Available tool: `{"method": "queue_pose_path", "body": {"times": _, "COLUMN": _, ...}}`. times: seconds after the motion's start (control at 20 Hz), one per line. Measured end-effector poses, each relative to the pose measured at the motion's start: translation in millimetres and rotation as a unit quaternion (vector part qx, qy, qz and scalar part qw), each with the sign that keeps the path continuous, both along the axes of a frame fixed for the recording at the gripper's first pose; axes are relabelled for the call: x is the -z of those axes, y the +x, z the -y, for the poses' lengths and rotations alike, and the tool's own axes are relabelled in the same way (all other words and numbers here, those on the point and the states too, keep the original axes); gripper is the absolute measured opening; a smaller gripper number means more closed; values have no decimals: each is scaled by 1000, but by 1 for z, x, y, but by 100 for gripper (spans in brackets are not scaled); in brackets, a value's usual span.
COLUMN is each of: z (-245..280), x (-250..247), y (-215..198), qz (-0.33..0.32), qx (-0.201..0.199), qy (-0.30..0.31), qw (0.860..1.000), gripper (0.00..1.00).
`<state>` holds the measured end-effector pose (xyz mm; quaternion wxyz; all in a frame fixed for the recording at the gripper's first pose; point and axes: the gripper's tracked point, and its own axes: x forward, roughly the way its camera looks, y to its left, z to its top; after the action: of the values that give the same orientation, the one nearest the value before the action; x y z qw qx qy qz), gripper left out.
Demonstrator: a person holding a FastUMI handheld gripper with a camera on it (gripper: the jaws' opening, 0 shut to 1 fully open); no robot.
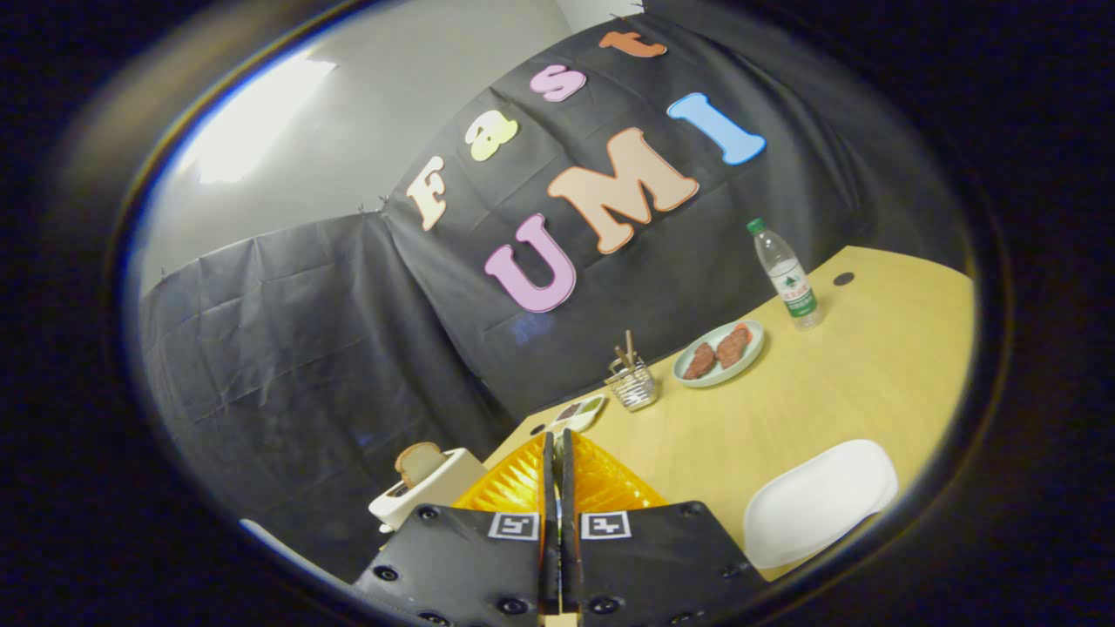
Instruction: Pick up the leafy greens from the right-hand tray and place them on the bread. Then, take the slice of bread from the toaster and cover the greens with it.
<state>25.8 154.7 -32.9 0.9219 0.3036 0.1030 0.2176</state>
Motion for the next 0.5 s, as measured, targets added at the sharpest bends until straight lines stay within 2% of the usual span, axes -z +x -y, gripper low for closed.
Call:
{"method": "queue_pose_path", "body": {"times": 0.25, "z": -75, "x": 2, "y": -4, "qz": 15, "qx": -32, "qy": 23, "qw": 999, "gripper": 4}}
{"method": "queue_pose_path", "body": {"times": 0.5, "z": -104, "x": 32, "y": 3, "qz": -5, "qx": -4, "qy": 25, "qw": 1000, "gripper": 4}}
